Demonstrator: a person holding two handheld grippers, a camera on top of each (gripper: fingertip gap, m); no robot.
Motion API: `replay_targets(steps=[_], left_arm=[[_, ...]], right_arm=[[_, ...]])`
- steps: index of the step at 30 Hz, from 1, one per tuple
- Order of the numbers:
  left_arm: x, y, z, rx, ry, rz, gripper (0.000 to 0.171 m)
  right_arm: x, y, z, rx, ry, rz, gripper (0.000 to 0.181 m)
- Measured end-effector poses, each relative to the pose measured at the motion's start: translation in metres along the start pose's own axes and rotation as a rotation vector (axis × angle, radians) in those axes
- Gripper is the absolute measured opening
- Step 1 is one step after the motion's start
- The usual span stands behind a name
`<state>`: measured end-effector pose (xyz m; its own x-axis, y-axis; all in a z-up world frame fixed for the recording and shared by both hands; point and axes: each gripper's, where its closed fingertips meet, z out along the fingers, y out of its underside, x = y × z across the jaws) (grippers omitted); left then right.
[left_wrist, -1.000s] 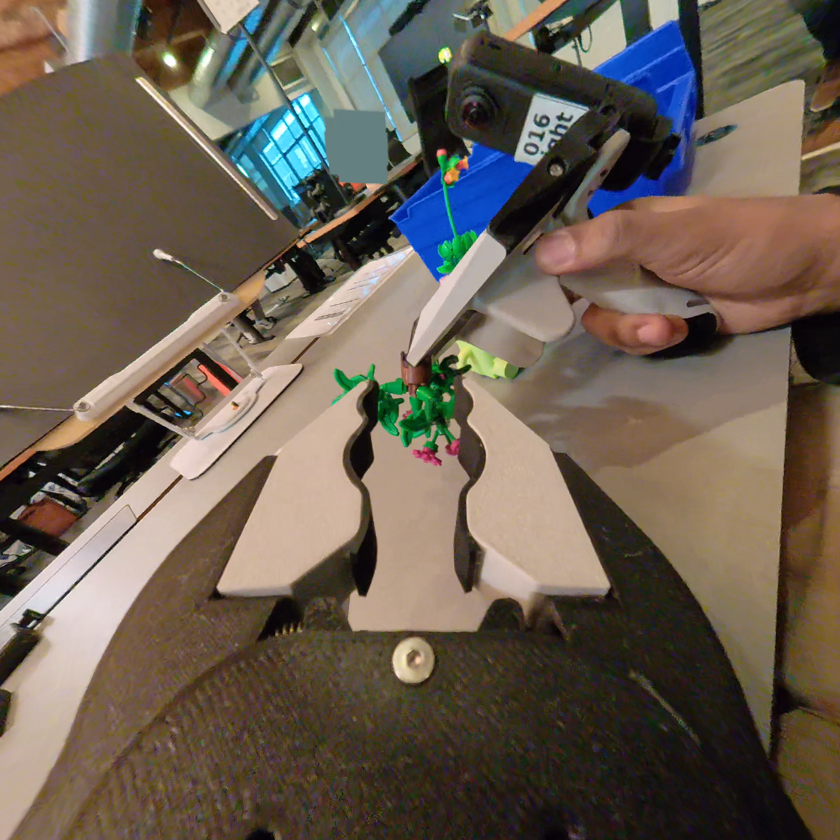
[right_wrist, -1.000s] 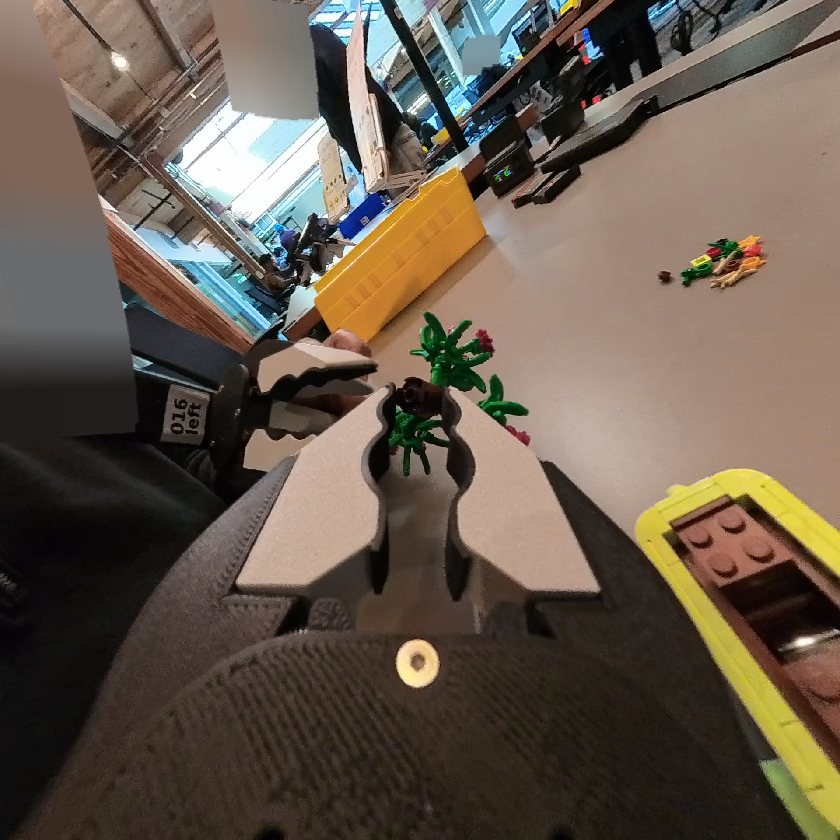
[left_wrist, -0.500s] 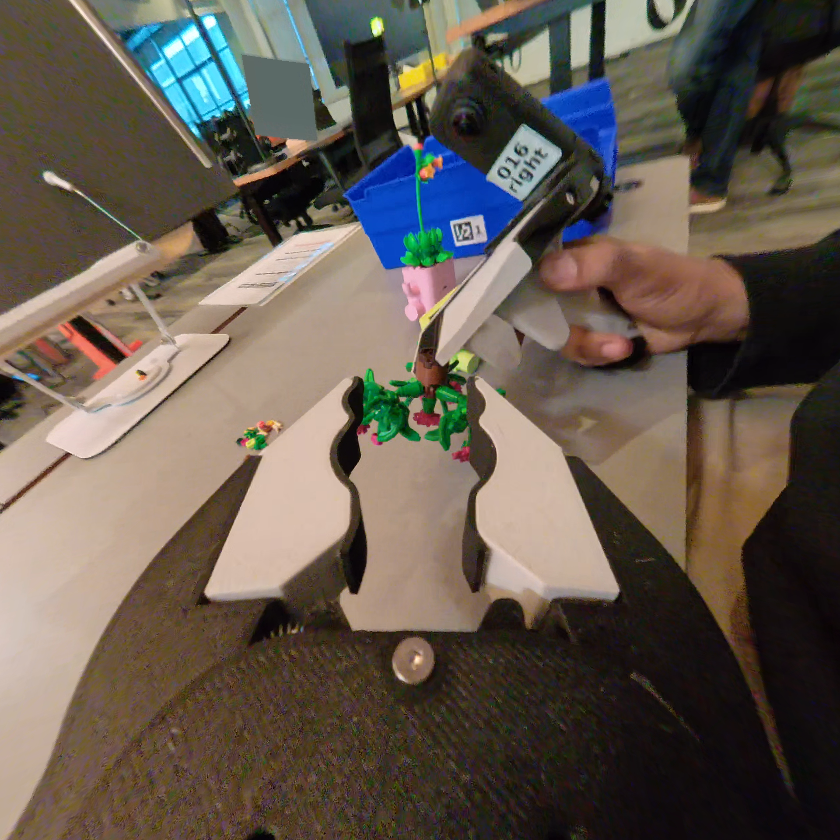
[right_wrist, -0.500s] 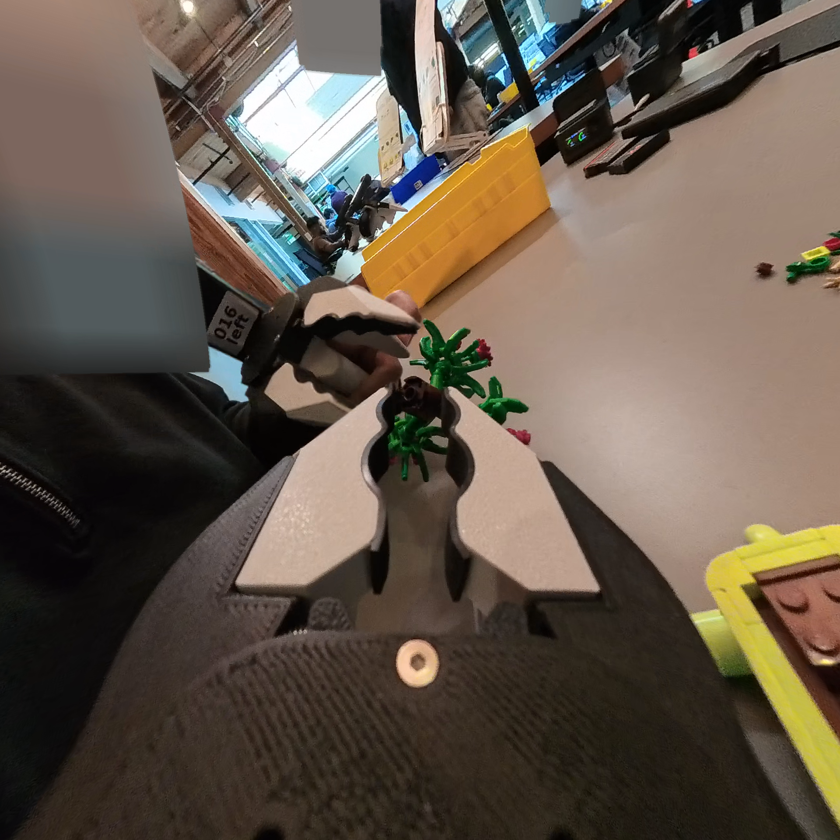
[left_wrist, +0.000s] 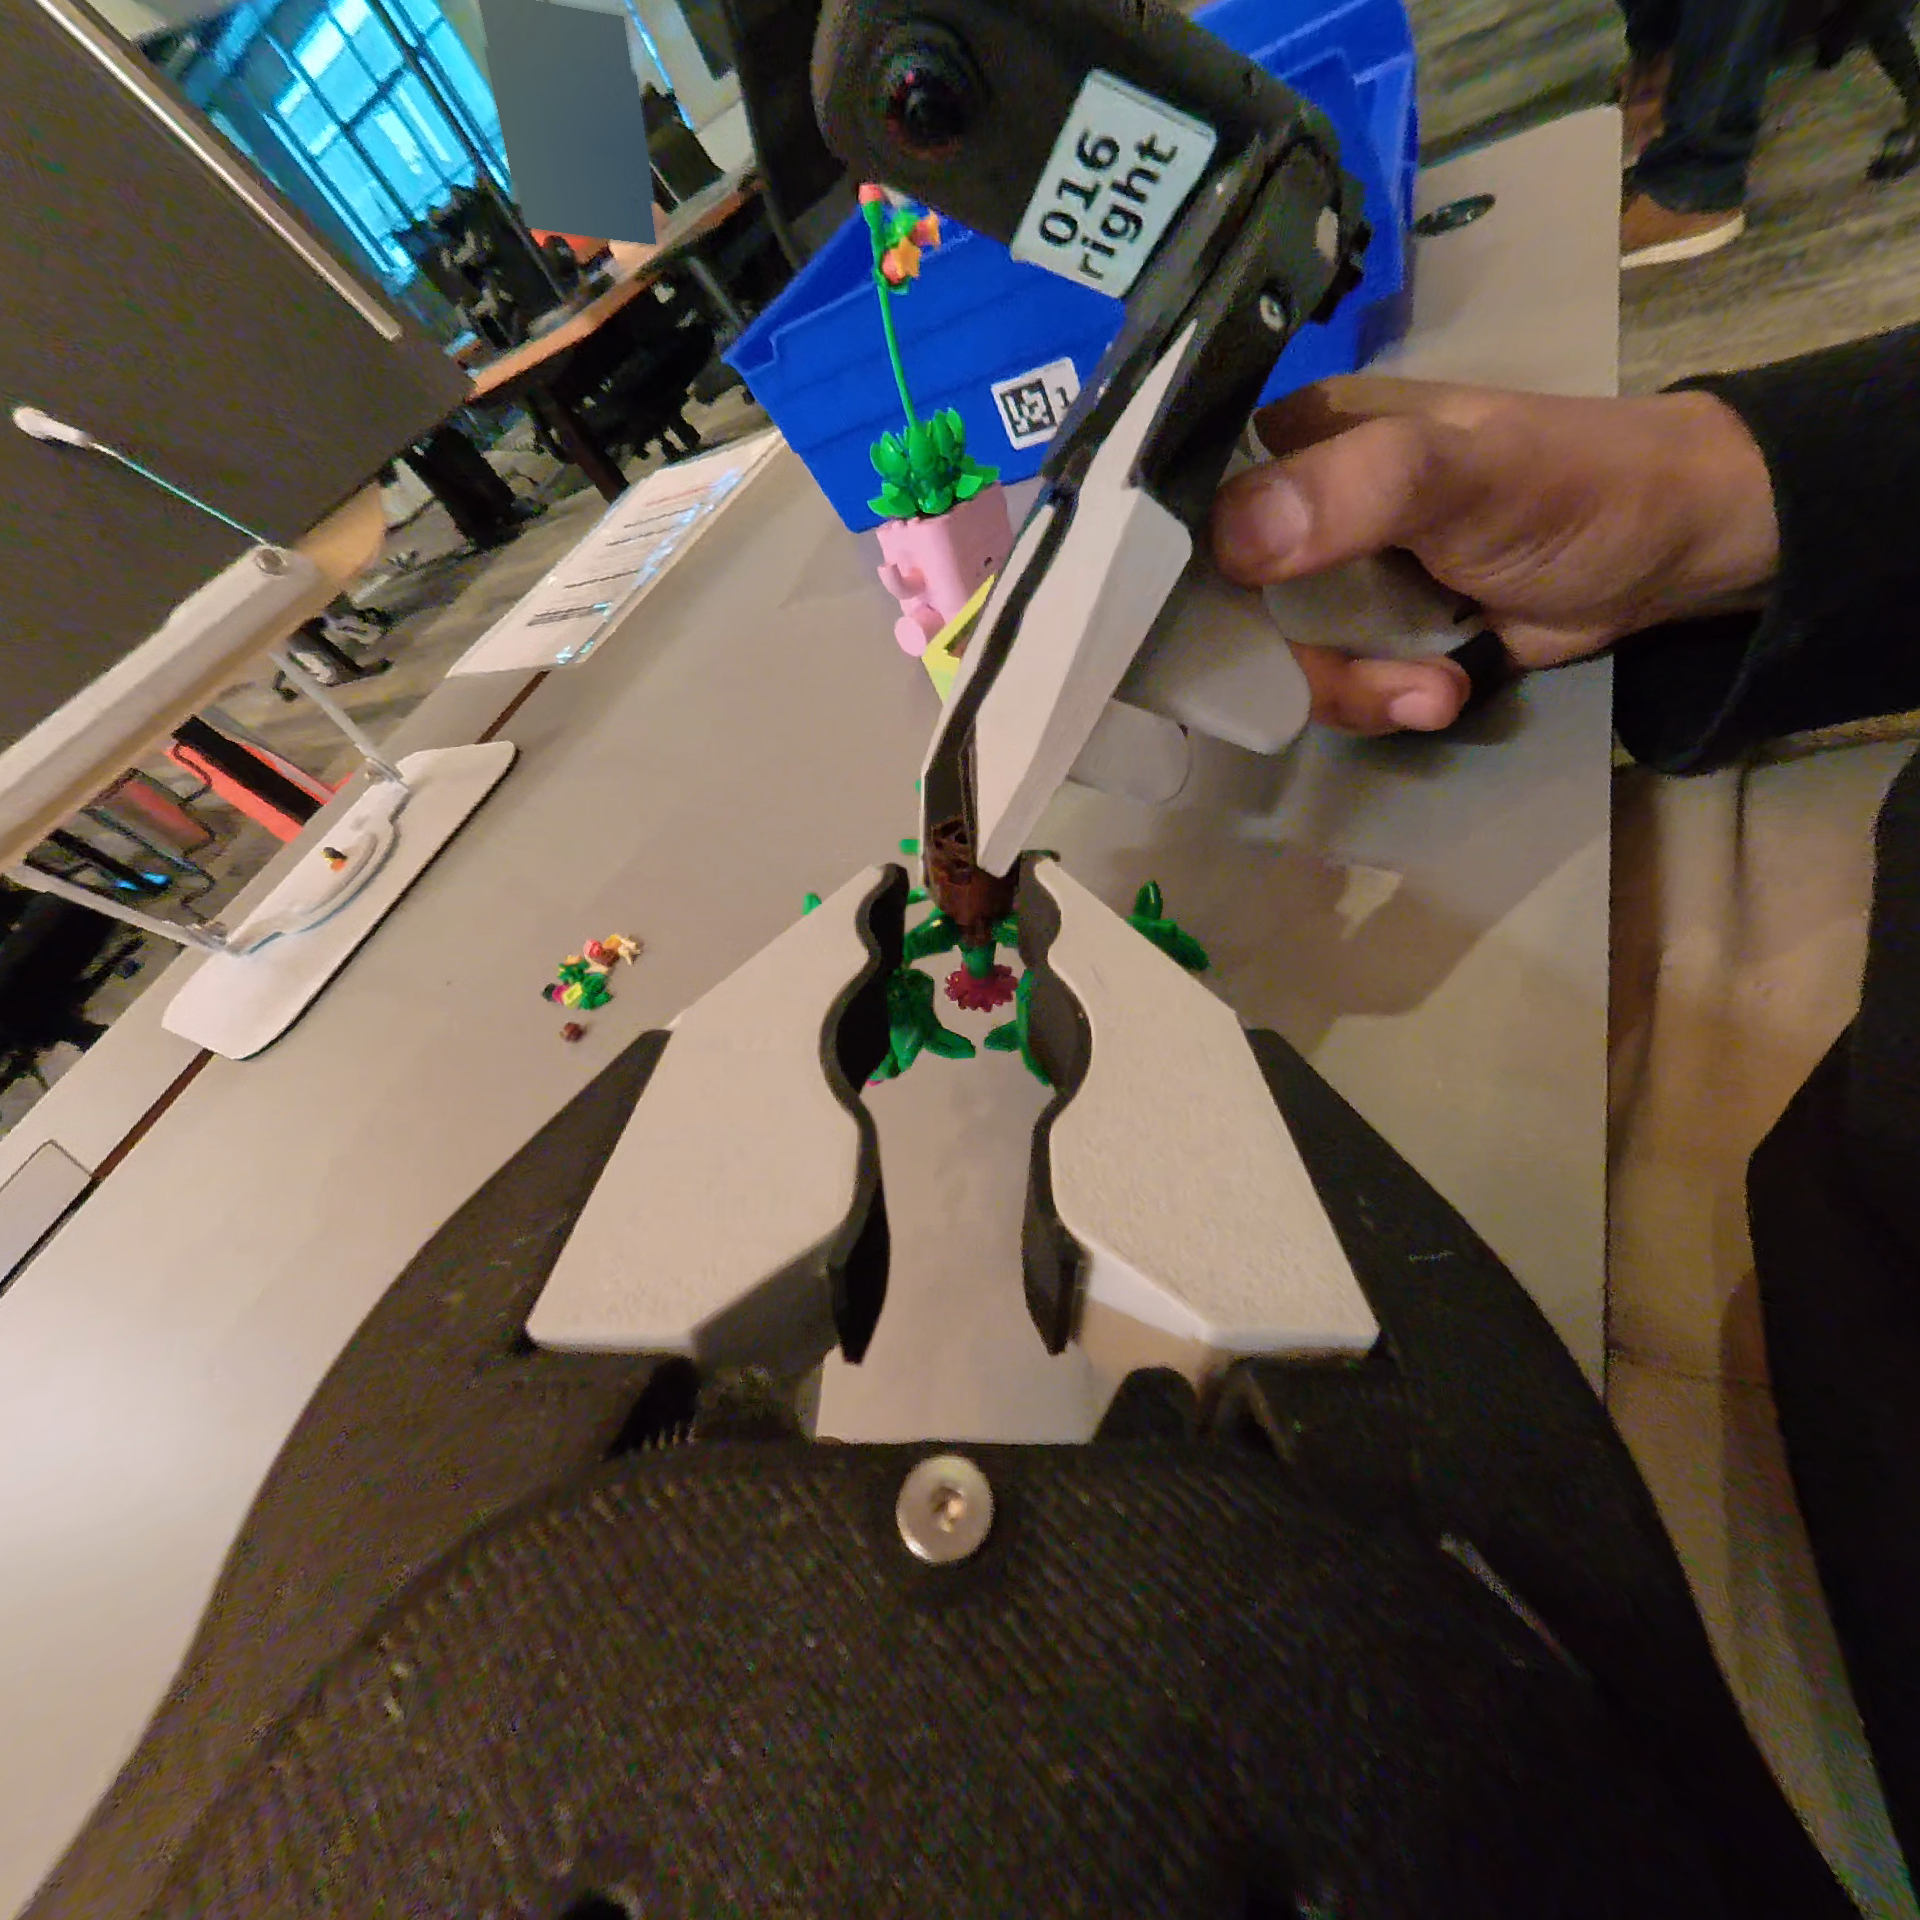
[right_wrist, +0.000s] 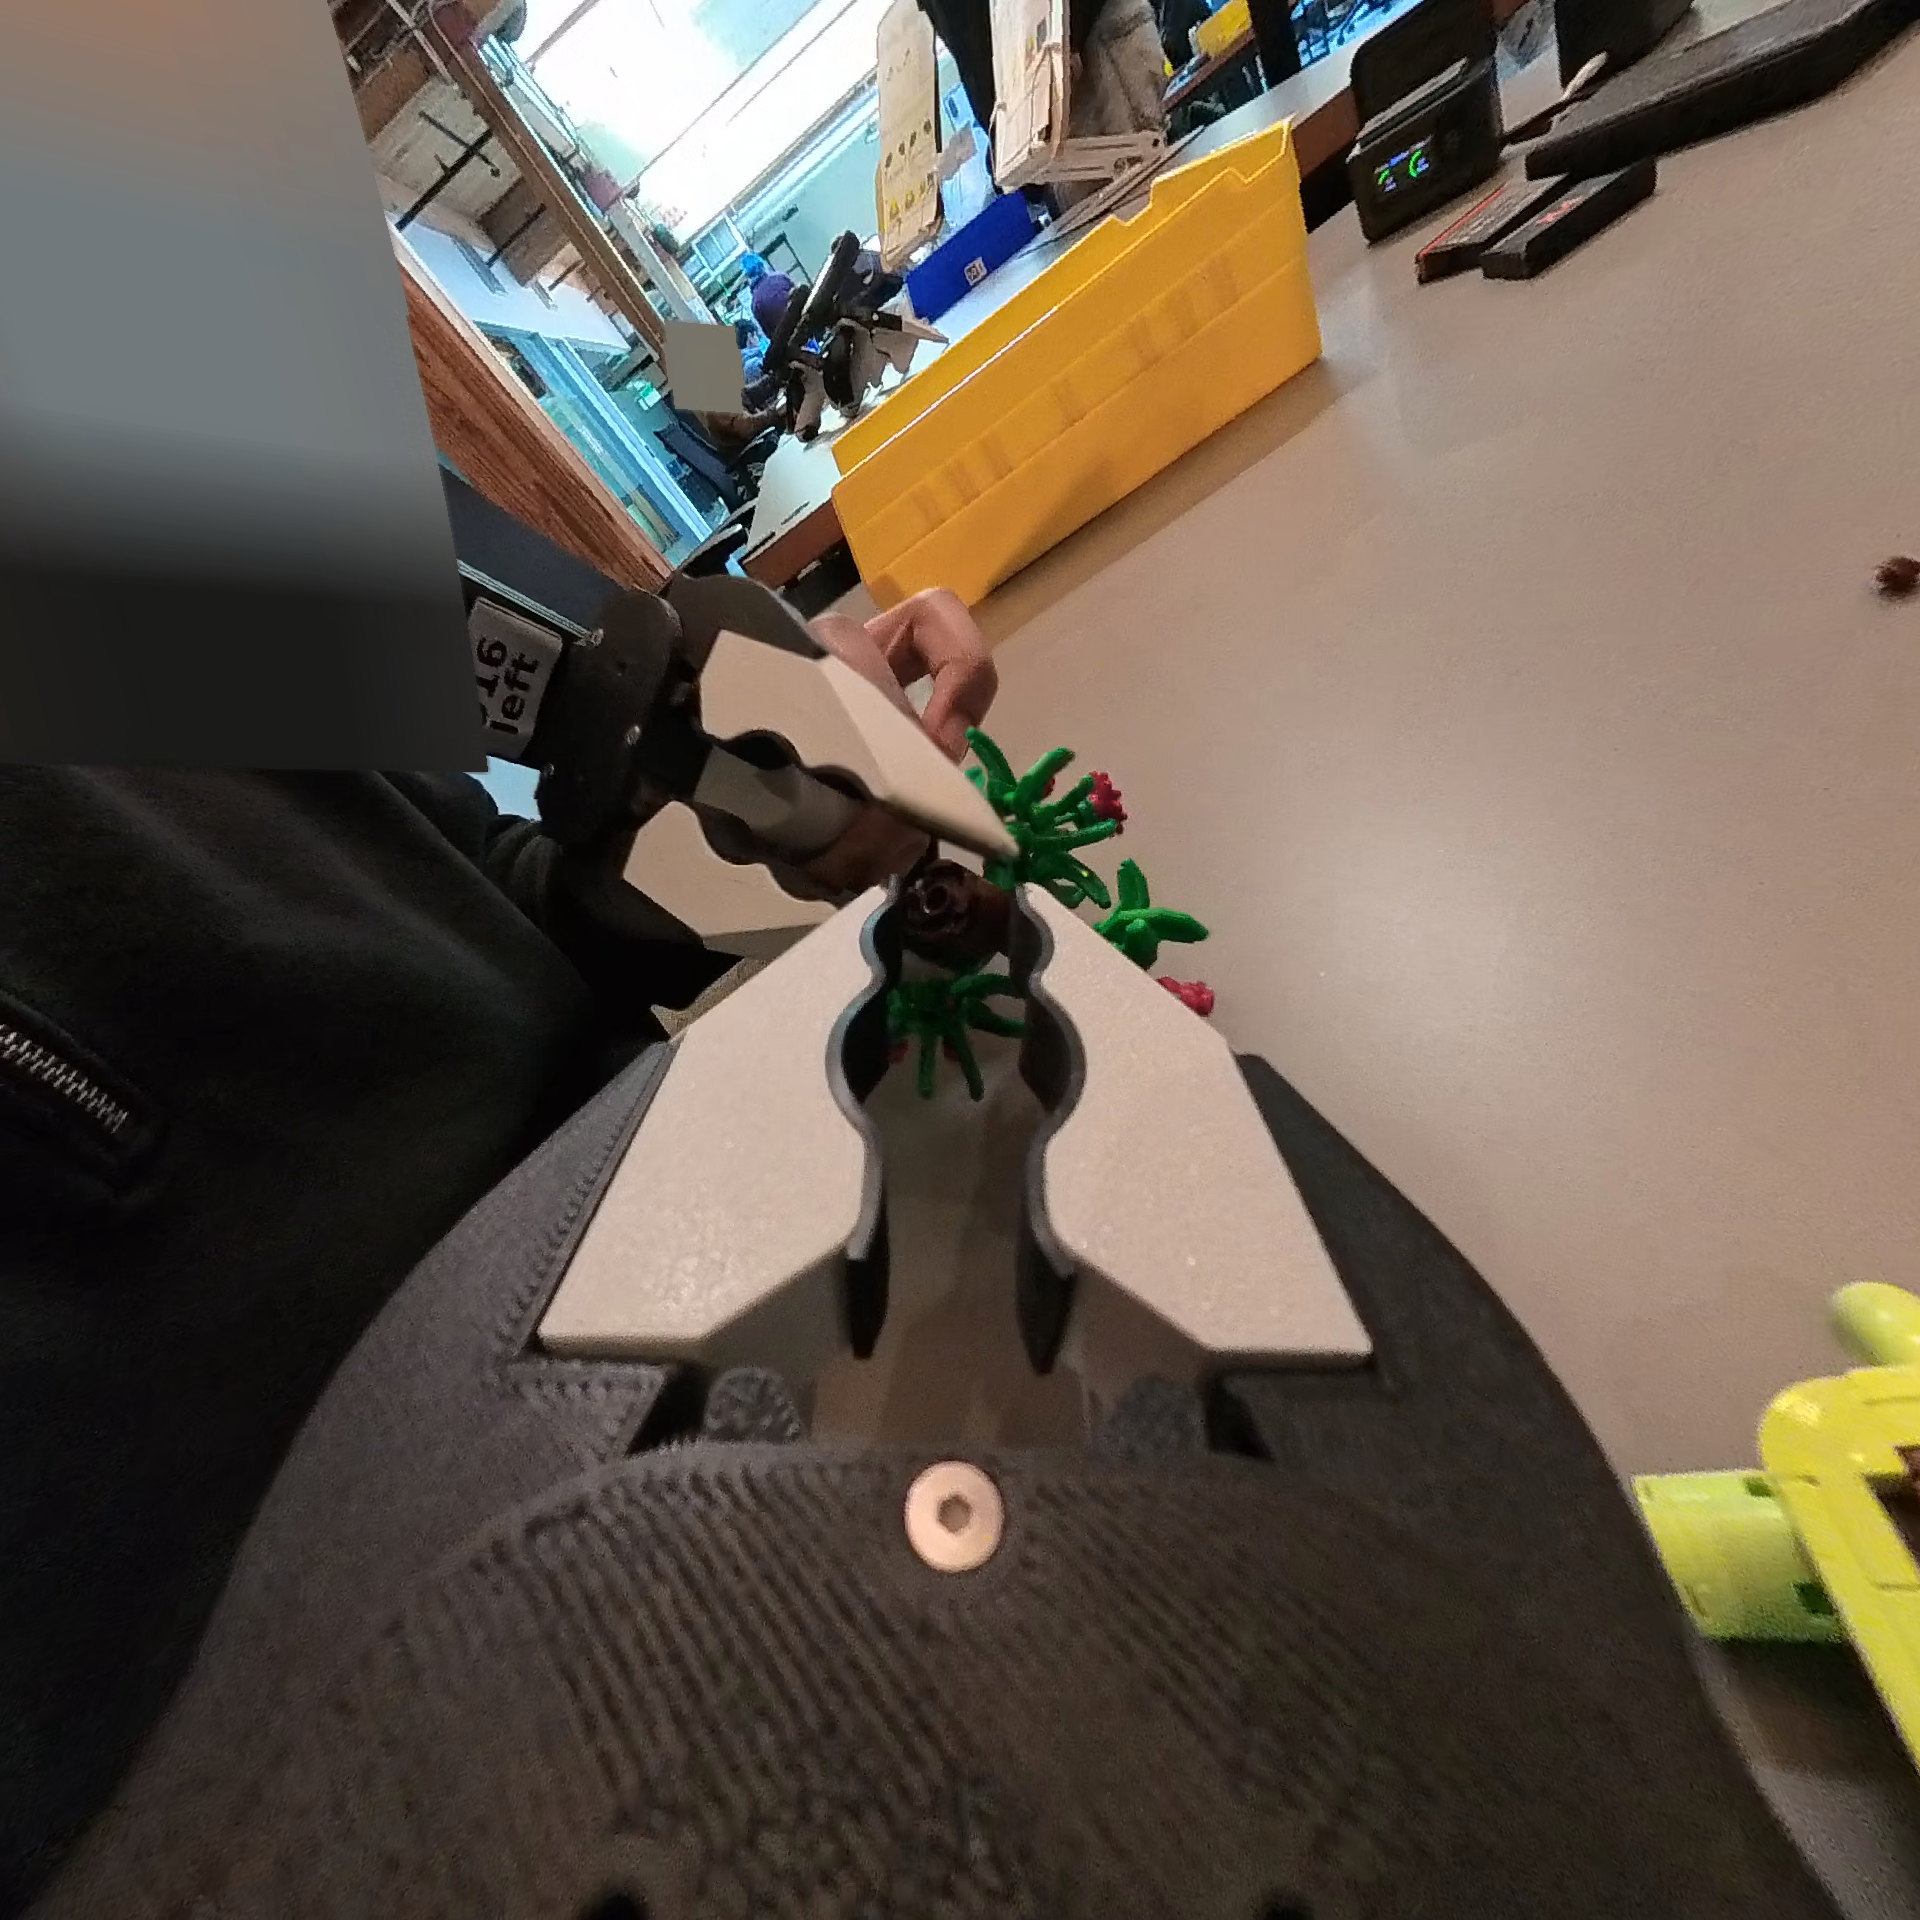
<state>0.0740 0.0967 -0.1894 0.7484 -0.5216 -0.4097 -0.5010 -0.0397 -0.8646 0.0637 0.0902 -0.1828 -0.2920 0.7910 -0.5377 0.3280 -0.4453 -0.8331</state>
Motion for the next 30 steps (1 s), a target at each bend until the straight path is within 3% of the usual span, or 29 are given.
replay_targets(steps=[10, 17, 21, 26, 30], left_arm=[[0.000, 0.002, 0.004, 0.002, -0.012, 0.012, 0.014], [-0.013, 0.012, 0.010, -0.047, -0.112, -0.003, 0.014], [-0.019, 0.019, 0.012, -0.096, -0.184, 0.076, 0.013], [-0.022, 0.027, 0.015, -0.151, -0.252, 0.185, 0.012], [-0.020, 0.028, 0.016, -0.159, -0.261, 0.239, 0.013]], right_arm=[[-0.001, -0.002, -0.001, 0.017, 0.002, -0.006, 0.018], [0.007, -0.025, -0.020, 0.178, 0.155, -0.144, 0.020], [0.017, -0.017, -0.014, 0.096, 0.334, -0.290, 0.016], [0.027, -0.002, -0.002, -0.043, 0.492, -0.439, 0.025], [0.029, -0.001, -0.001, -0.058, 0.508, -0.443, 0.031]])
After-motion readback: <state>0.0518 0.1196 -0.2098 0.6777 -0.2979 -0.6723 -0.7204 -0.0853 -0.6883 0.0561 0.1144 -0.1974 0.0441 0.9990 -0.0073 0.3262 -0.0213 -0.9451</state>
